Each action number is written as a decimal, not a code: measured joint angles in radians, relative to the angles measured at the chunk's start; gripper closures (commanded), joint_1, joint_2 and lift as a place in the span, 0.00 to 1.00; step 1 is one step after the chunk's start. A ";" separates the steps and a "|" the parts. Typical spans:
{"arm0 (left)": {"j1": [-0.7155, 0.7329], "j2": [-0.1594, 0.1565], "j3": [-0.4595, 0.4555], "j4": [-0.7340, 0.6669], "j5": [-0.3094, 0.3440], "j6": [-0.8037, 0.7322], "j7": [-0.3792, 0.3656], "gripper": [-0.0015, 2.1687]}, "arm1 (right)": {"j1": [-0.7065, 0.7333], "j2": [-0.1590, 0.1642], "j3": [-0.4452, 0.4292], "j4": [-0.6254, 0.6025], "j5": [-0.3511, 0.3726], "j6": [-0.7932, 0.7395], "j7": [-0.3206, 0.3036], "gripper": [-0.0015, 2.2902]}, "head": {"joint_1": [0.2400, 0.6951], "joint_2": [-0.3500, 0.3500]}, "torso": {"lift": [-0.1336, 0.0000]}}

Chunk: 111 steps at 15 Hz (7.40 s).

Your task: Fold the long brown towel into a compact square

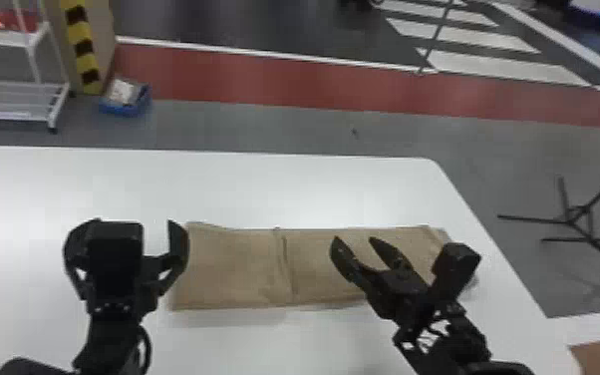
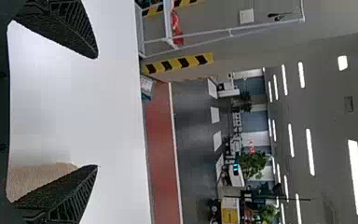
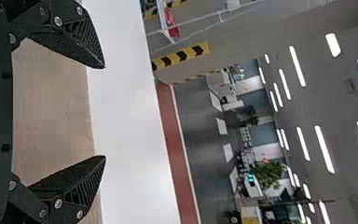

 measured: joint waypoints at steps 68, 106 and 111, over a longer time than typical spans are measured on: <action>0.075 0.057 0.173 0.065 0.093 -0.349 -0.222 0.02 | -0.126 0.005 0.221 -0.045 0.170 0.422 -0.168 0.35 | 1.00 0.54 | 0.14; 0.081 0.067 0.199 0.075 0.099 -0.359 -0.230 0.02 | -0.199 0.006 0.397 -0.102 0.330 0.552 -0.167 0.40 | 1.00 0.68 | 0.14; 0.085 0.068 0.198 0.075 0.099 -0.367 -0.230 0.02 | -0.219 0.006 0.415 -0.105 0.359 0.605 -0.168 0.40 | 1.00 0.67 | 0.14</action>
